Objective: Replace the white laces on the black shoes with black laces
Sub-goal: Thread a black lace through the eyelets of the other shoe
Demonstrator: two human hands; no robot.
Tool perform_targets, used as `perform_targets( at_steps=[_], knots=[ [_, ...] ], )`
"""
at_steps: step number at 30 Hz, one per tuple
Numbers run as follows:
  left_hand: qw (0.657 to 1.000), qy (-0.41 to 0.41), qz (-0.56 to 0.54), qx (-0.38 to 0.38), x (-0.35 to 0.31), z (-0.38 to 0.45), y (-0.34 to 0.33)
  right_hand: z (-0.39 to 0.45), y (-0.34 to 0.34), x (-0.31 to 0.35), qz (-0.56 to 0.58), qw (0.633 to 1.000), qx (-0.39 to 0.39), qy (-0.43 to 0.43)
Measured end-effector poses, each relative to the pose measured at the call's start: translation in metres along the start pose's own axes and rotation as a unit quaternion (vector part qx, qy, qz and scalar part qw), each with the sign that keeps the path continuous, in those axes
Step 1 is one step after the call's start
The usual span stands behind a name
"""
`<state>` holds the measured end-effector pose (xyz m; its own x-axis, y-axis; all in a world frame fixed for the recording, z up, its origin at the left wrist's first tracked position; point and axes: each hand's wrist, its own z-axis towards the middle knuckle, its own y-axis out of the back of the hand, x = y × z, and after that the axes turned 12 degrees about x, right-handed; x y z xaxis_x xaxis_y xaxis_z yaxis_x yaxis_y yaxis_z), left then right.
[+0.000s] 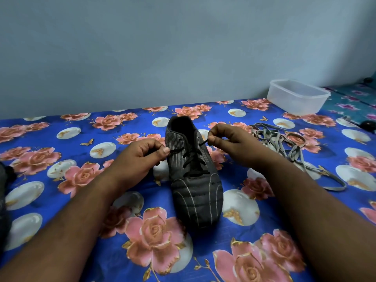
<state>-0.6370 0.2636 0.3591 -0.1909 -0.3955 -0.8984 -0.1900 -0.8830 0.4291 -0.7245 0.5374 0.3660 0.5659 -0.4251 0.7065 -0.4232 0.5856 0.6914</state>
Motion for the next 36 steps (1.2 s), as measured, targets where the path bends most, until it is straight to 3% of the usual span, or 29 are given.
perform_targets(
  at_steps=[4, 11, 16, 22, 27, 29, 31, 36],
  knots=[
    [0.999, -0.03, -0.019, -0.009, -0.008, -0.001, -0.007, -0.002, 0.0, 0.006, 0.1, 0.995, 0.004, 0.019],
    [0.999, -0.033, 0.01, 0.004, -0.008, -0.002, -0.003, -0.004, 0.003, 0.006, 0.093, 0.996, -0.006, 0.013],
    [1.0, -0.023, -0.006, 0.013, -0.008, -0.004, 0.003, -0.006, 0.005, 0.007, 0.156, 0.988, -0.017, -0.004],
    [1.0, -0.015, -0.017, -0.01, -0.005, -0.002, 0.0, -0.005, 0.003, 0.01, 0.161, 0.986, -0.035, -0.027],
    [0.989, -0.06, 0.082, -0.111, -0.002, 0.005, -0.006, -0.005, 0.018, 0.008, 0.14, 0.974, -0.166, -0.063],
    [0.975, -0.093, 0.156, -0.128, 0.001, 0.012, -0.01, -0.004, 0.024, -0.002, 0.057, 0.969, -0.213, -0.113],
    [0.964, -0.107, 0.211, -0.119, 0.004, 0.018, -0.015, -0.003, 0.024, -0.013, -0.064, 0.967, -0.182, -0.168],
    [0.959, -0.078, 0.25, -0.108, 0.003, 0.02, -0.024, -0.002, 0.016, -0.016, -0.224, 0.947, 0.028, -0.228]
  ],
)
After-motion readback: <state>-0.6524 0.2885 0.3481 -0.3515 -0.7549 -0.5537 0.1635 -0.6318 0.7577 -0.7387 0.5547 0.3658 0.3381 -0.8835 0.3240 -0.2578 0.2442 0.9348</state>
